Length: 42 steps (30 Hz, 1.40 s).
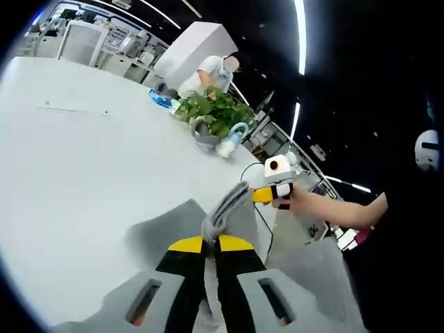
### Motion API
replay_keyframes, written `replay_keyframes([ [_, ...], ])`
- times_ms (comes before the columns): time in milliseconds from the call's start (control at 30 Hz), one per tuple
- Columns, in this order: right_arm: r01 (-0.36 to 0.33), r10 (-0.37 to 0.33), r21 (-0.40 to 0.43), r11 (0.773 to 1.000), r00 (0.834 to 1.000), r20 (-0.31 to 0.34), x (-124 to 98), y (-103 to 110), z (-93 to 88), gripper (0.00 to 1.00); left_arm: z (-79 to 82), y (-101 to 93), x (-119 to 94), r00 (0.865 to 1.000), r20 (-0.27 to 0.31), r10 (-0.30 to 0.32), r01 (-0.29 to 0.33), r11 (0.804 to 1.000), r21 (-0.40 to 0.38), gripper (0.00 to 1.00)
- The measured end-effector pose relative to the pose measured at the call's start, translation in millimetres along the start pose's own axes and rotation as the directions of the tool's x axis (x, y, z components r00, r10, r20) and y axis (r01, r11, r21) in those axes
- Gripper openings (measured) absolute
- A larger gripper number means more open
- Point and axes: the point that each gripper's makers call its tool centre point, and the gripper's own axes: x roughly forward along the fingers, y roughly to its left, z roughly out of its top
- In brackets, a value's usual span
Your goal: Fold the towel on the table until its edges align and the towel forms a compact rectangular stack.
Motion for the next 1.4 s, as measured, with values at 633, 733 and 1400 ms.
replay_keyframes([
  [633, 0.095, -0.099, 0.077, 0.992, 0.994, 0.047, 20.0, -50.1, -7.0, 0.02, -22.8, 57.7, 29.4, 0.996, -0.059, 0.072, -0.081, 0.984, -0.16, 0.06],
  [733, 0.13, -0.132, 0.025, 0.991, 0.988, 0.075, 21.3, -58.3, -9.7, 0.02, -27.7, 61.4, 30.8, 0.993, -0.061, 0.101, -0.107, 0.989, -0.106, 0.06],
  [1400, 0.507, -0.515, -0.533, 0.678, 0.844, 0.148, 13.6, -94.0, -4.5, 0.41, -23.5, 93.6, 16.2, 0.893, 0.067, 0.446, -0.437, 0.819, 0.372, 0.51],
])
